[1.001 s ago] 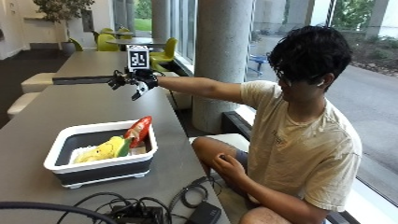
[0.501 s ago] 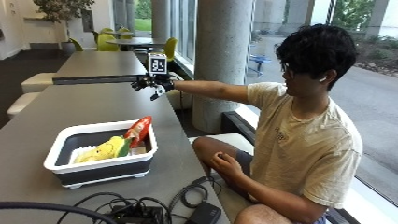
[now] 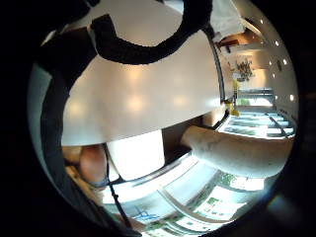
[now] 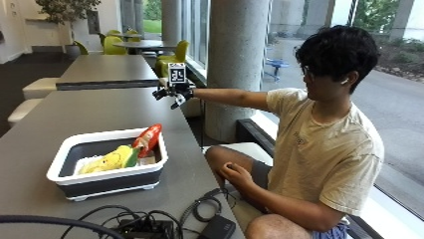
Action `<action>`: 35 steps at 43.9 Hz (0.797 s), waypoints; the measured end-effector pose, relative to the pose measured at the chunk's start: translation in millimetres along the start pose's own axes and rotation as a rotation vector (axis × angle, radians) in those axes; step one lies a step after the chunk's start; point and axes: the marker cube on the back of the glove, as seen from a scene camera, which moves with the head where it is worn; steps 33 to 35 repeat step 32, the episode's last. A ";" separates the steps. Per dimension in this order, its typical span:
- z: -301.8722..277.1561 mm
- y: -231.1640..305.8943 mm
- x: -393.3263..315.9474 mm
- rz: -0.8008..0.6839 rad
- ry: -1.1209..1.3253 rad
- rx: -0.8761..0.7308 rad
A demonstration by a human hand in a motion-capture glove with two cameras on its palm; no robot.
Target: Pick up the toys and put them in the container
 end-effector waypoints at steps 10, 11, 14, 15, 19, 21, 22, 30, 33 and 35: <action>-2.3 7.3 4.7 0.051 -0.038 0.021; -2.3 7.8 4.2 0.055 -0.041 0.020; -2.0 7.8 2.5 0.039 -0.044 0.015; -1.6 7.3 2.1 0.027 -0.047 0.015; 0.3 4.7 1.5 -0.001 -0.062 0.024; 0.7 3.4 1.6 -0.002 -0.063 0.031; 0.8 2.8 1.4 -0.003 -0.063 0.032; 2.6 -2.4 1.0 -0.053 -0.066 0.036; 2.9 -3.1 0.3 -0.050 -0.070 0.042; 2.9 -3.1 0.3 -0.050 -0.070 0.042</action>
